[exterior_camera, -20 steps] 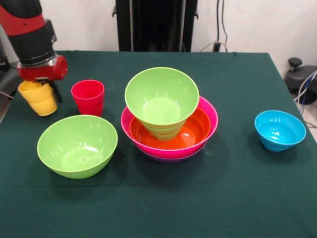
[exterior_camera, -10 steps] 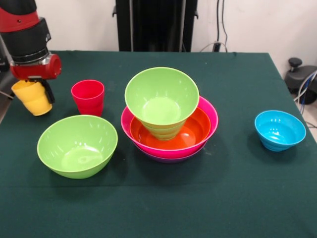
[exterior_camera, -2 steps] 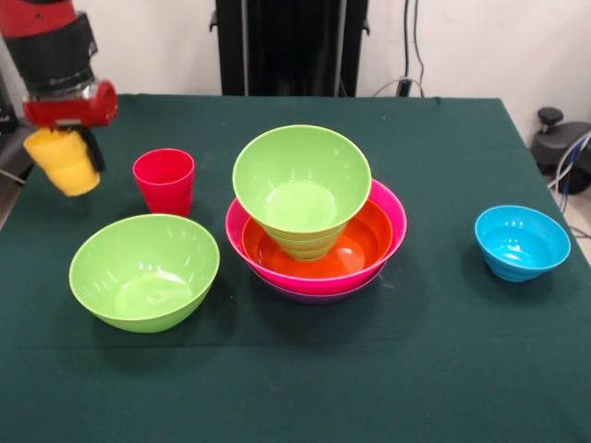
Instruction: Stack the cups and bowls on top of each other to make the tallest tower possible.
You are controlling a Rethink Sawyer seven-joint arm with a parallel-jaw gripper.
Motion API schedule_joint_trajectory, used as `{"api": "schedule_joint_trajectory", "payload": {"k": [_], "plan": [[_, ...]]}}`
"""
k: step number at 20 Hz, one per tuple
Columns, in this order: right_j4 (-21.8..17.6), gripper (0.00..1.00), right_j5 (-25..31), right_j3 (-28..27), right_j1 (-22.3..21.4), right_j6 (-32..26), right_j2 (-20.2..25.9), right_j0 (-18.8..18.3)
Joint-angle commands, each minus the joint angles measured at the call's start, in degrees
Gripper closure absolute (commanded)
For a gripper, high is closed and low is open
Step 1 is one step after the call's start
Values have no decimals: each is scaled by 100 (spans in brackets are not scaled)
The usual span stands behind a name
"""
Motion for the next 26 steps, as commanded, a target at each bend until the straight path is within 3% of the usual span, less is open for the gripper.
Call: {"api": "schedule_joint_trajectory", "payload": {"k": [1, 6, 26], "plan": [[533, 100, 629, 1021, -1152, -727, 443, 69], [880, 100, 832, 1213, -1568, -717, 553, 80], [1371, 100, 463, 1634, -1988, -9, 403, 590]]}}
